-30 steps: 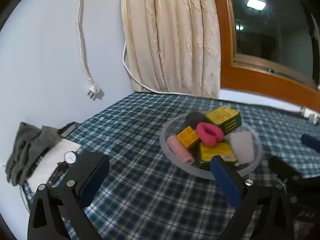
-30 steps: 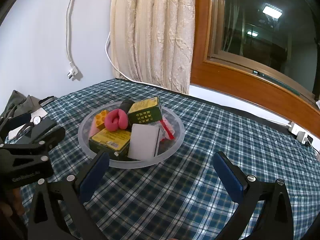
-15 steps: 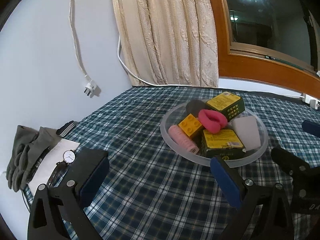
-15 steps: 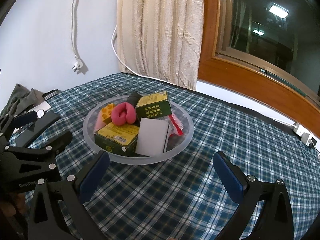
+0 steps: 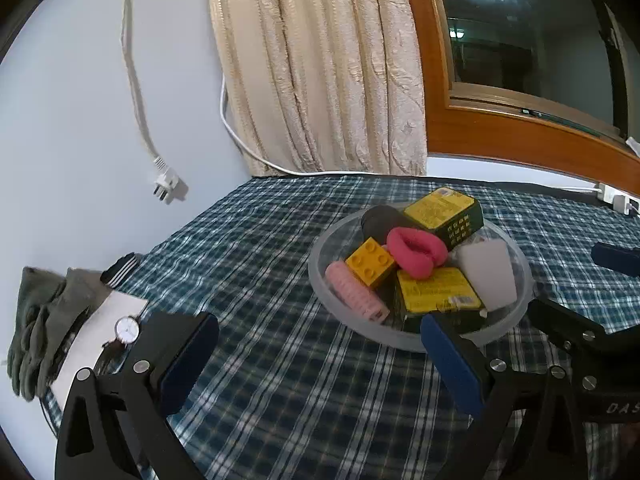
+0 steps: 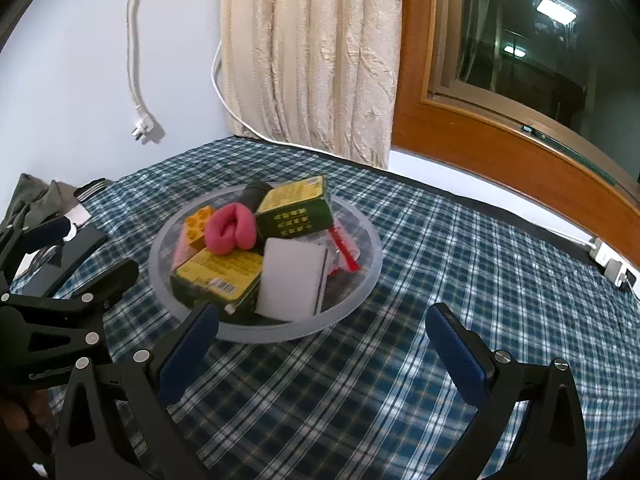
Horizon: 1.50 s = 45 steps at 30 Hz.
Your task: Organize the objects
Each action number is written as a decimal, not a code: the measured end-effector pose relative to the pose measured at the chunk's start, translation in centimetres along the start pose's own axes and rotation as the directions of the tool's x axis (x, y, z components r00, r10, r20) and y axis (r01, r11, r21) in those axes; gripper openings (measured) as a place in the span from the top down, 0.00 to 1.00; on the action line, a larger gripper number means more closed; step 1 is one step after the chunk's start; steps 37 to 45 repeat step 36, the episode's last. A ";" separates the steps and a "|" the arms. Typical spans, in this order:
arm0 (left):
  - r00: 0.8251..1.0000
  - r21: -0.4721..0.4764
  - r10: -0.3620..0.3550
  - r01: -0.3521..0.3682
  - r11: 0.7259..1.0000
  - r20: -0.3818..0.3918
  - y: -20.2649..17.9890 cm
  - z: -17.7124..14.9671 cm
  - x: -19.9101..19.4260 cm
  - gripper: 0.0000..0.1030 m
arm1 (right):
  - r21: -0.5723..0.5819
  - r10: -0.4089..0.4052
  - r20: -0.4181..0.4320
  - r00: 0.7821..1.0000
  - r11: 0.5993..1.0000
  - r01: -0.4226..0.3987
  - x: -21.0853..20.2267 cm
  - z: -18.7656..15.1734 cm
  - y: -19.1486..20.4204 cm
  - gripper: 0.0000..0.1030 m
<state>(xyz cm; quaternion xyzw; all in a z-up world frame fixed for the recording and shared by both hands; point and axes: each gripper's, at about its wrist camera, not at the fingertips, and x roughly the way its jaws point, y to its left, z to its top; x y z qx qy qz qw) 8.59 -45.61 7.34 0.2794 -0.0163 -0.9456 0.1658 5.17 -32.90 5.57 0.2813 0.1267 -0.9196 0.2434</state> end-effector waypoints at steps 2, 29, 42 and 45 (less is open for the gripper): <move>1.000 0.002 -0.004 0.004 1.000 -0.006 -0.1 0.3 0.4 0.01 | 0.002 -0.008 -0.004 1.000 1.000 0.008 0.4 0.3 -0.2 0.00; 0.998 -0.007 0.013 -0.013 1.000 -0.061 -0.3 0.6 3.0 0.01 | 0.010 0.003 -0.057 0.998 1.000 -0.002 3.3 0.7 -0.6 0.00; 0.998 -0.016 0.016 -0.017 1.000 -0.063 -0.2 0.5 2.9 0.01 | 0.001 -0.020 -0.044 0.999 1.000 0.020 3.1 0.8 -0.6 0.00; 0.998 -0.016 0.016 -0.017 1.000 -0.063 -0.2 0.5 2.9 0.01 | 0.001 -0.020 -0.044 0.999 1.000 0.020 3.1 0.8 -0.6 0.00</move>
